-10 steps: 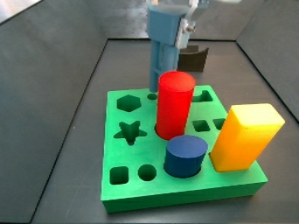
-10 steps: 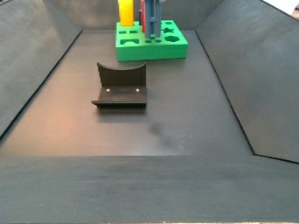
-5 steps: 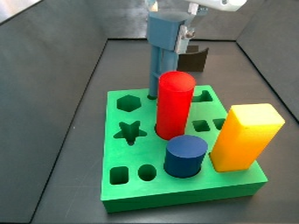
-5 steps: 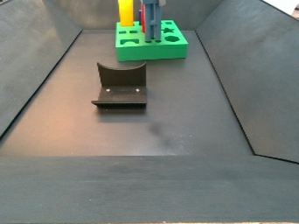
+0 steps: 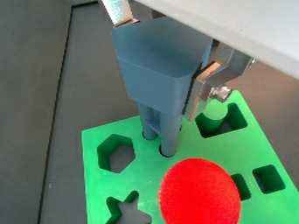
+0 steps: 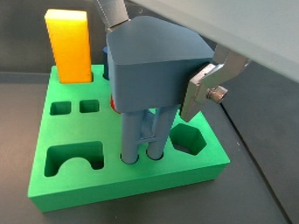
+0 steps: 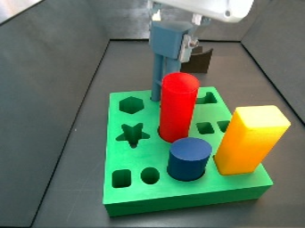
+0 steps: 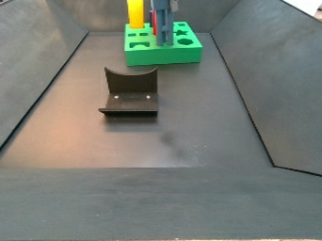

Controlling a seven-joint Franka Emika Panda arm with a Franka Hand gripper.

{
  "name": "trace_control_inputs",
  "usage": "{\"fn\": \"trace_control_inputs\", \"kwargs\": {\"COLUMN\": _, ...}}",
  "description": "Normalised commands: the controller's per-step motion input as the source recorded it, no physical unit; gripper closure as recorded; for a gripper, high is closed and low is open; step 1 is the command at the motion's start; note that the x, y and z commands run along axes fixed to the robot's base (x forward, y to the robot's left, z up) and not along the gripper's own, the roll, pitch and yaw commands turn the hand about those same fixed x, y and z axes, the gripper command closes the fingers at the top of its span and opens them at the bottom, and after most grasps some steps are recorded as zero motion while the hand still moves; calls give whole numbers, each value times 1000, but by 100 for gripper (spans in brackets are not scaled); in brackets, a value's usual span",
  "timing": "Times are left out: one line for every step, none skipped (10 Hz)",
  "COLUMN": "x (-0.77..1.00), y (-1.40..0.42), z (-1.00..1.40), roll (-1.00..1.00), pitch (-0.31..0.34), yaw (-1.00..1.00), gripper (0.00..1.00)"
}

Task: Pick up the 3 prong object. Move up. Place the 3 prong object on the fixture. Regrasp the 3 prong object. Move to above the board. Insert the 3 prong object.
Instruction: Insert the 3 prong object.

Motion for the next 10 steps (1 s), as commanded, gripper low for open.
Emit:
{"fn": "trace_control_inputs", "kwargs": {"x": 34, "y": 0, "z": -226, "roll": 0, "pitch": 0, "yaw": 86, "gripper": 100}}
{"fn": "trace_control_inputs", "kwargs": {"x": 0, "y": 0, "z": -223, "roll": 66, "pitch": 1, "yaw": 57, "gripper": 100}}
{"fn": "trace_control_inputs", "kwargs": {"x": 0, "y": -109, "z": -194, "roll": 171, "pitch": 49, "yaw": 0, "gripper": 100}}
{"fn": "trace_control_inputs", "kwargs": {"x": 0, "y": -80, "z": -237, "roll": 187, "pitch": 46, "yaw": 0, "gripper": 100}}
{"fn": "trace_control_inputs", "kwargs": {"x": 0, "y": -51, "z": -266, "roll": 164, "pitch": 26, "yaw": 0, "gripper": 100}}
{"fn": "trace_control_inputs", "kwargs": {"x": 0, "y": -57, "z": -251, "roll": 134, "pitch": 4, "yaw": 3, "gripper": 100}}
{"fn": "trace_control_inputs", "kwargs": {"x": 3, "y": -51, "z": -297, "roll": 74, "pitch": 59, "yaw": 14, "gripper": 100}}
{"fn": "trace_control_inputs", "kwargs": {"x": 60, "y": -54, "z": -420, "roll": 27, "pitch": 99, "yaw": 31, "gripper": 100}}
{"fn": "trace_control_inputs", "kwargs": {"x": 137, "y": -69, "z": -566, "roll": 37, "pitch": 76, "yaw": 17, "gripper": 100}}
{"fn": "trace_control_inputs", "kwargs": {"x": 66, "y": -91, "z": -617, "roll": 60, "pitch": 26, "yaw": 34, "gripper": 100}}
